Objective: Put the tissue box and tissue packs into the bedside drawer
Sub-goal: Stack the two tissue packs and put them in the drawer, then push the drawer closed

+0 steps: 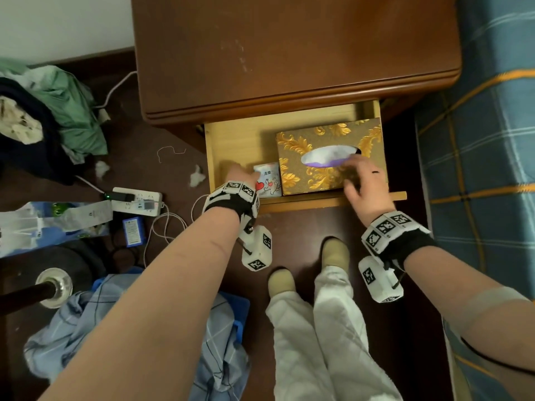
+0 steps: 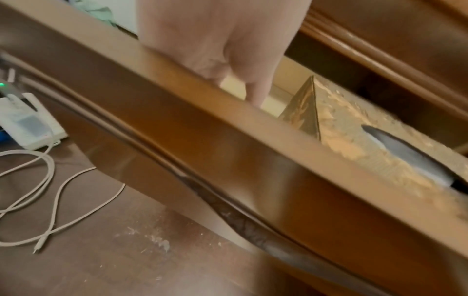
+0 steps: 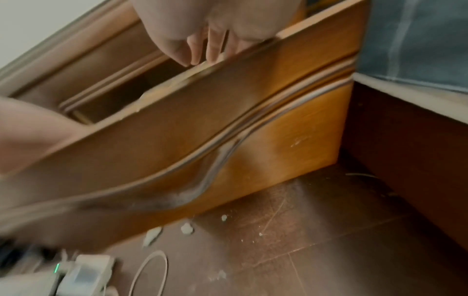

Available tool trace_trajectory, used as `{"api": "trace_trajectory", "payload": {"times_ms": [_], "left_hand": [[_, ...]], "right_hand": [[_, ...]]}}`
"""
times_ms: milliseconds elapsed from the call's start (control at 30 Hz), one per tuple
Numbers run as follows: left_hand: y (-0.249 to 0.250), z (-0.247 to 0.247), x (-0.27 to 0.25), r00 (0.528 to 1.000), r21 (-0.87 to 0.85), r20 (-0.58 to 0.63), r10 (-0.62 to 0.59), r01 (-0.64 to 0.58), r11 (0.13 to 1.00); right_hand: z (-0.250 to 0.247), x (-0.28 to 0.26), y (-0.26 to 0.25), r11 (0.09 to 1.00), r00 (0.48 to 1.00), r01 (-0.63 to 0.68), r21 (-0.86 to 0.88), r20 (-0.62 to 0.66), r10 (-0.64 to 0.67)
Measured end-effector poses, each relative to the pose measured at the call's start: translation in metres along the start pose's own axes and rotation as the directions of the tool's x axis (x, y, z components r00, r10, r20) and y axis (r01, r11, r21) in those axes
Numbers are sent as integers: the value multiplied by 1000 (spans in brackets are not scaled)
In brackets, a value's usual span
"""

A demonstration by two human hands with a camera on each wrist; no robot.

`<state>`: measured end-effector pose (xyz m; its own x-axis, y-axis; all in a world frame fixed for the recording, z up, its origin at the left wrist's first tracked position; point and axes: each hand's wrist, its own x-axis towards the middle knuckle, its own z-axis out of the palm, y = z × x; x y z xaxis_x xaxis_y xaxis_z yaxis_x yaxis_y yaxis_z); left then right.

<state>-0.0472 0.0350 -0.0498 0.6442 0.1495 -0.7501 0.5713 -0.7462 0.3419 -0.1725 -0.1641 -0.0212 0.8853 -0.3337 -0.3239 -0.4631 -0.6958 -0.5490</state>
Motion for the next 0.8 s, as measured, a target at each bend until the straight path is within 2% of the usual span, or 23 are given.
{"api": "trace_trajectory", "payload": {"times_ms": [67, 100, 133, 167, 233, 300, 333, 400, 466, 566, 633, 700, 800], "left_hand": [[-8, -14, -13, 991, -99, -119, 66, -78, 992], [-12, -22, -20, 980, -104, -163, 113, -131, 986], [-17, -30, -26, 968, -65, -187, 166, -181, 981], [-24, -39, -35, 961, 17, -185, 208, -209, 978], [-40, -53, -48, 965, 194, -130, 227, -200, 960], [-56, -62, -55, 987, 231, -52, 150, -134, 964], [-64, -63, -56, 995, 204, -18, 96, -90, 975], [-72, -61, -59, 1000, 129, -5, 15, -14, 992], [-76, -54, -61, 996, 47, -78, -38, 41, 998], [-77, -42, -61, 968, -127, -143, -205, 188, 974], [-82, -36, -56, 950, -149, -120, -290, 271, 951], [-86, -31, -47, 952, -176, -33, -305, 295, 939], [-91, -26, -27, 964, -286, 0, -267, 256, 924]], "right_hand": [[-18, -3, 1, 992, 977, -122, 6, -177, 121], [-26, -5, 2, 983, 958, -181, 8, -225, 178], [-34, -9, 4, 971, 946, -239, 14, -222, 237], [-39, -13, 6, 956, 940, -293, 27, -174, 293], [-44, -24, 10, 915, 916, -401, 43, 21, 400], [-41, -36, 13, 878, 860, -477, -26, 190, 473], [-39, -39, 15, 863, 839, -503, -38, 220, 499], [-34, -42, 16, 838, 828, -544, 48, 197, 526], [-28, -40, 15, 812, 829, -559, 167, 113, 547], [-17, -41, 15, 715, 777, -596, 365, 36, 629], [-9, -41, 20, 629, 736, -611, 479, 51, 675], [-5, -38, 25, 560, 713, -611, 559, 82, 697], [-7, -24, 27, 544, 713, -601, 586, 86, 696]]}}
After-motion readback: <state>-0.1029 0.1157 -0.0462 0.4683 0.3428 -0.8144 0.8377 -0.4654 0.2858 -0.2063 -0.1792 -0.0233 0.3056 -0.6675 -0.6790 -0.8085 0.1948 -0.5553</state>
